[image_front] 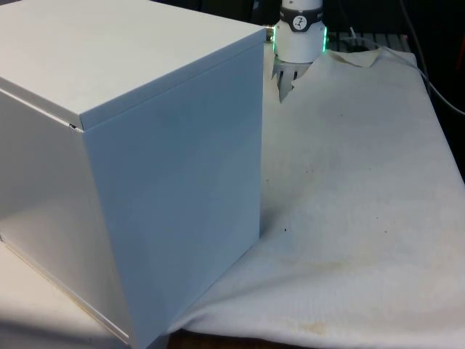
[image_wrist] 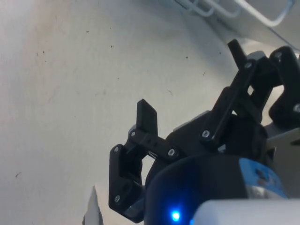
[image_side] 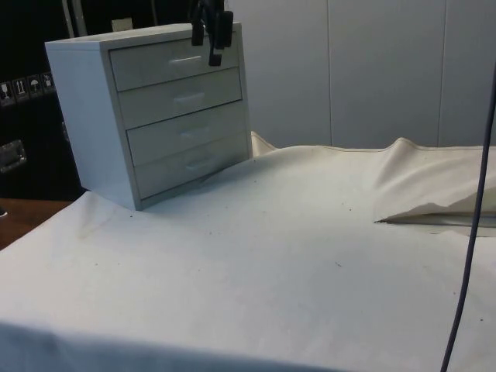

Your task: Open the drawer, then close it.

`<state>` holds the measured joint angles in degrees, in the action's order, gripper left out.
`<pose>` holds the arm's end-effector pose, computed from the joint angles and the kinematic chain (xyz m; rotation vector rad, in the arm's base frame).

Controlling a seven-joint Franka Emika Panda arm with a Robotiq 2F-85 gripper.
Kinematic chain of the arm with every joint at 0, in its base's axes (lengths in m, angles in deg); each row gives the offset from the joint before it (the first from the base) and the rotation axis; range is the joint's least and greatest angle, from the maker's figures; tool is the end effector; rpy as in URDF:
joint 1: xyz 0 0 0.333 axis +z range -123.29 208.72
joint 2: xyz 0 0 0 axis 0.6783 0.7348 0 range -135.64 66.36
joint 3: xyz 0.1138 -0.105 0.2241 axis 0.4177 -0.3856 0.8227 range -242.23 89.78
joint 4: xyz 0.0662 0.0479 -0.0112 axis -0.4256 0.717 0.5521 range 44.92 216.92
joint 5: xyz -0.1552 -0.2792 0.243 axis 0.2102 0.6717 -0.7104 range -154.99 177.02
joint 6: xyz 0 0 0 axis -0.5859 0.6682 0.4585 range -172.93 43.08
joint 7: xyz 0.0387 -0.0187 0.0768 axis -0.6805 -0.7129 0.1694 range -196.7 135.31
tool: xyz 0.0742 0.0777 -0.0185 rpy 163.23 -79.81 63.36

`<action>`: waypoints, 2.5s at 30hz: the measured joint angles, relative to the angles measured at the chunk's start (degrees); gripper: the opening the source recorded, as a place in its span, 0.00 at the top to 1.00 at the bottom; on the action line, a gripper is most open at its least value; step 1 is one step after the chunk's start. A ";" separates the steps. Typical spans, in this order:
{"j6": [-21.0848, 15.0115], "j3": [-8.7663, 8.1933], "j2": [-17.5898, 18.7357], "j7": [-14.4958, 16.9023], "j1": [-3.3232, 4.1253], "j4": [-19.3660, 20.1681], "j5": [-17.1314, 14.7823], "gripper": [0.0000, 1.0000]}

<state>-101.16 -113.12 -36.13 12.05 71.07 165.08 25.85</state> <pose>0.5652 -0.0843 0.3906 2.6033 1.0618 0.3451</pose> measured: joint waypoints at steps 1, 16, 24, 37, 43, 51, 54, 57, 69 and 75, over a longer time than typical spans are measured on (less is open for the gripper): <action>-0.11 0.00 0.00 0.46 0.00 0.00 0.00 0.00; -3.44 -0.40 1.20 5.73 0.00 1.09 0.00 0.00; -5.44 -1.09 2.29 8.65 0.00 1.26 0.23 0.00; -8.19 -2.06 3.09 10.71 0.00 1.32 2.75 0.00; -9.40 -2.58 3.84 11.34 -0.06 1.26 3.61 0.00; -12.20 -3.67 7.28 11.69 -0.11 0.00 3.55 0.00; -12.66 -4.07 8.48 11.69 -0.17 -0.86 3.50 0.00; -13.41 -4.47 9.63 11.69 -0.34 -1.49 3.50 0.00; -14.32 -3.95 11.00 11.46 -0.29 -1.66 3.15 0.00; -14.38 -3.32 11.46 11.46 -0.29 -1.60 2.41 0.05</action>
<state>-115.54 -116.44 -24.67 23.51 70.79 163.47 28.26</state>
